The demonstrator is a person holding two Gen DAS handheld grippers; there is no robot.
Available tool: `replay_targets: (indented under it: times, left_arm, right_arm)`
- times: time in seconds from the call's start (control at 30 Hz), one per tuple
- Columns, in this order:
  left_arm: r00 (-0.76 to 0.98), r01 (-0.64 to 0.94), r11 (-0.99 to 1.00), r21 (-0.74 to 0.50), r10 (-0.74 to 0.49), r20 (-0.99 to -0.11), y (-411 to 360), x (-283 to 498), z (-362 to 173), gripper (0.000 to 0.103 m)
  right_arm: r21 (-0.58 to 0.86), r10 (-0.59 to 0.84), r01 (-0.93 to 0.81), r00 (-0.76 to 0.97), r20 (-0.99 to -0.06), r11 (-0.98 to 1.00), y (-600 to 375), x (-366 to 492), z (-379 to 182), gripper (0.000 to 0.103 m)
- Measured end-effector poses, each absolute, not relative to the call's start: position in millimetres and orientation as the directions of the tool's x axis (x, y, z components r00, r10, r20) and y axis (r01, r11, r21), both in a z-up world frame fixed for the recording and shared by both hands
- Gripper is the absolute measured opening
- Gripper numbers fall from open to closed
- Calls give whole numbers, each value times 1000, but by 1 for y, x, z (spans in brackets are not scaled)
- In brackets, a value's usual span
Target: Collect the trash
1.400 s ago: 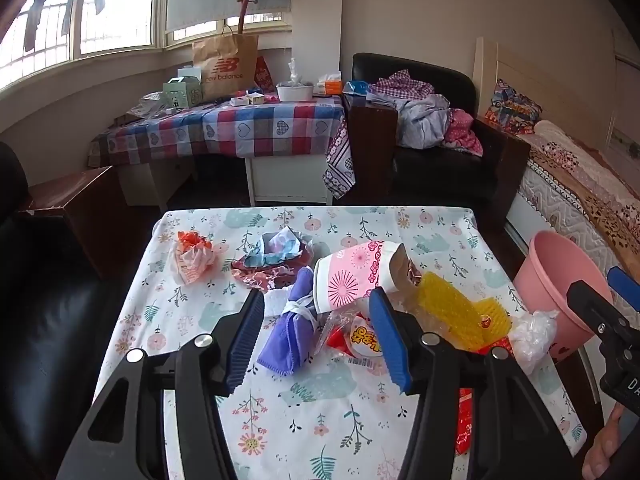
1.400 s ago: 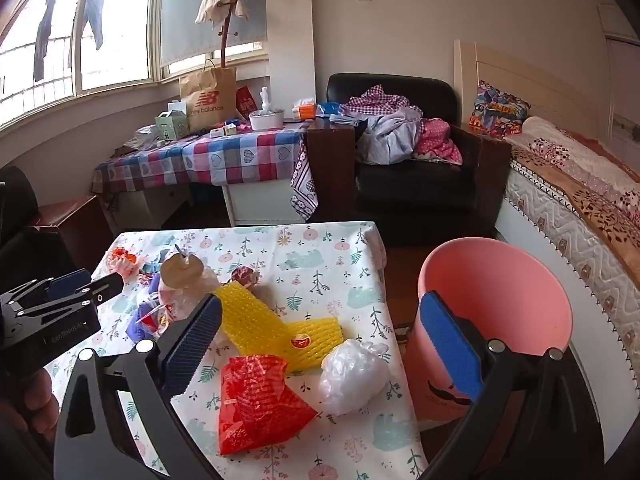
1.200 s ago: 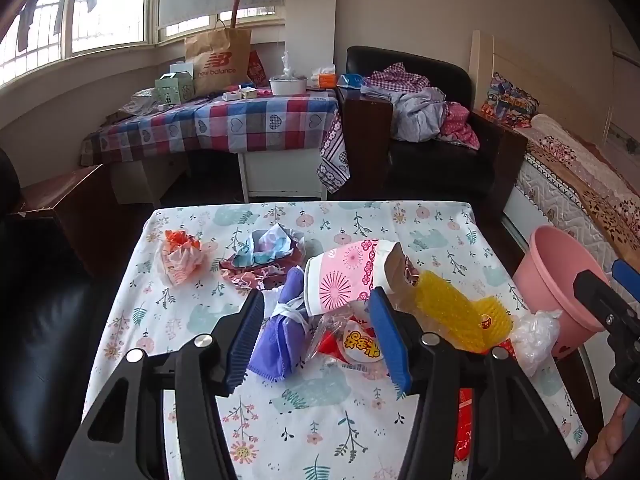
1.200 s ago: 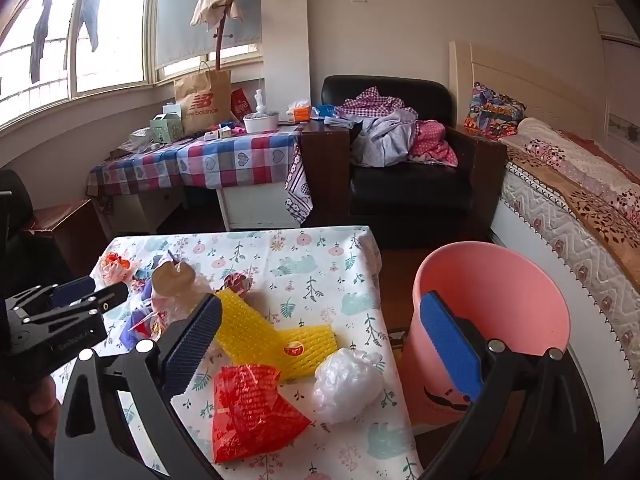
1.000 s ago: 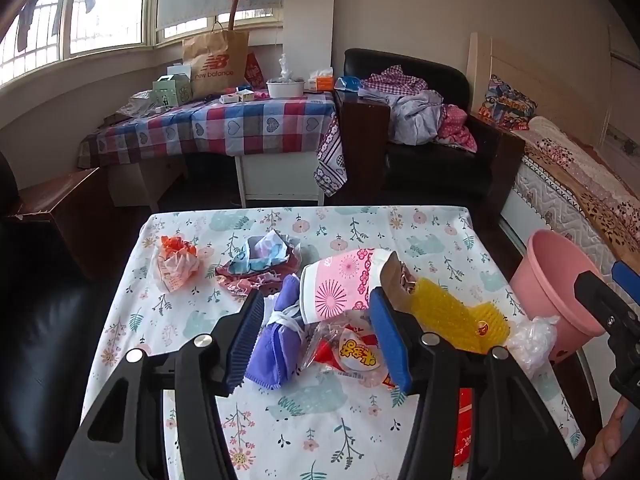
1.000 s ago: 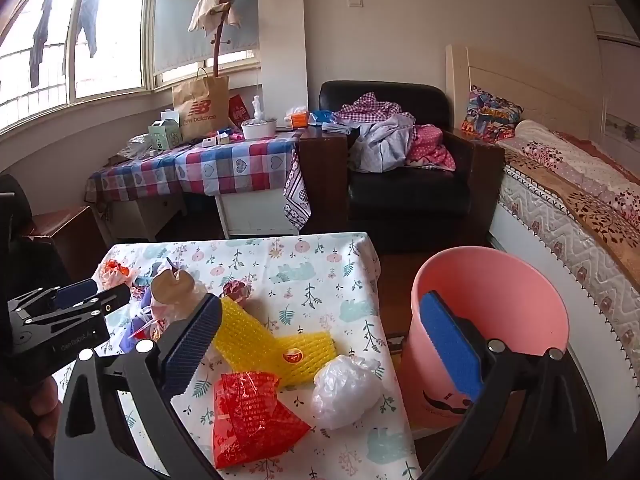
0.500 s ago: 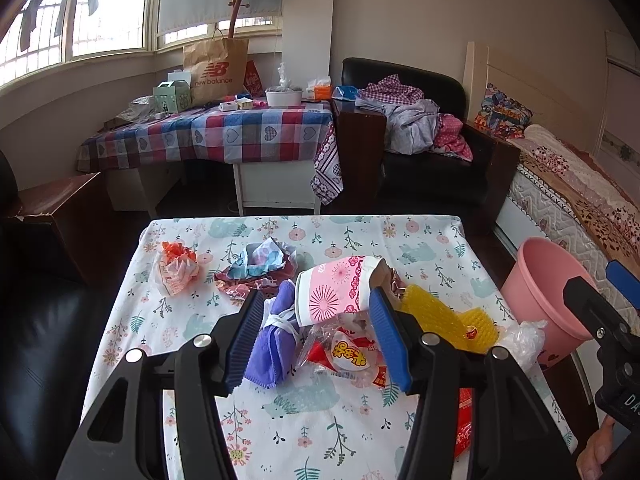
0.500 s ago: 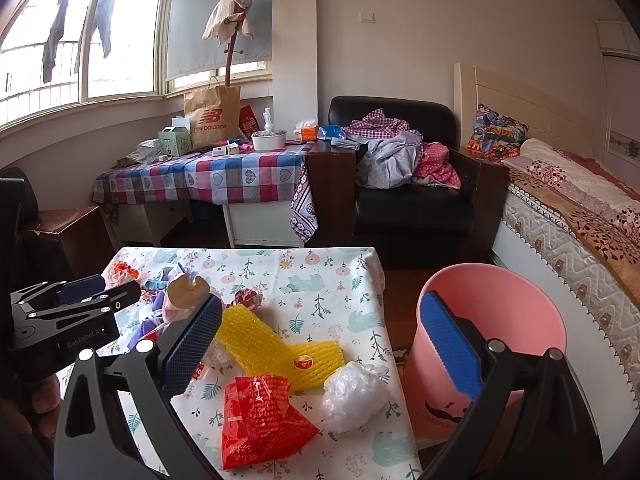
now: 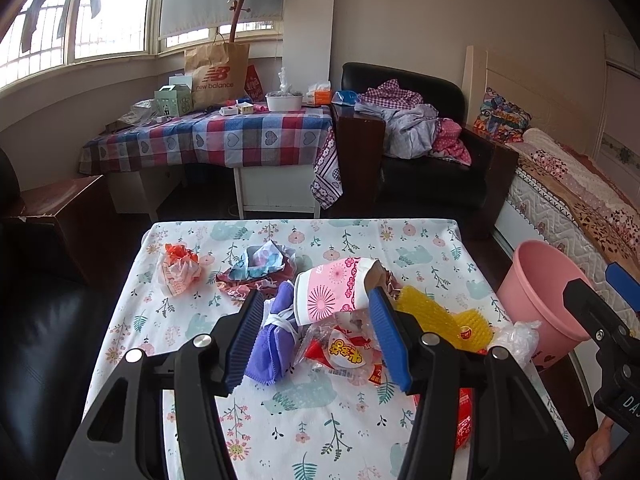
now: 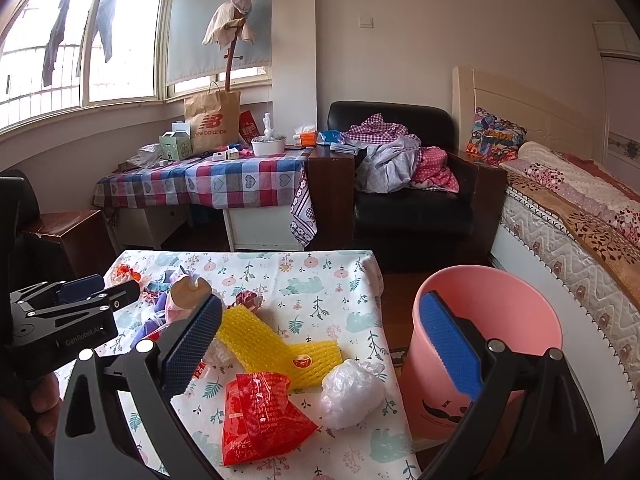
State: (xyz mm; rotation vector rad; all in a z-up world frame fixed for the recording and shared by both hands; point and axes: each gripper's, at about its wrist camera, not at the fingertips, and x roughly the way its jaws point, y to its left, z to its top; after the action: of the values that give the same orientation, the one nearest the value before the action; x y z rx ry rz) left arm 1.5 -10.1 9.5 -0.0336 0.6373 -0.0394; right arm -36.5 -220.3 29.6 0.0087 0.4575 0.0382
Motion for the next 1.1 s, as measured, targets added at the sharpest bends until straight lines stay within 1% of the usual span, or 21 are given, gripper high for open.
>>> replay_targets:
  times: [1.1]
  left_arm:
    - [797, 23, 999, -43, -45, -602, -14, -1, 11, 55]
  right_arm:
    - [18, 40, -36, 896, -442, 999, -221, -37, 31, 100]
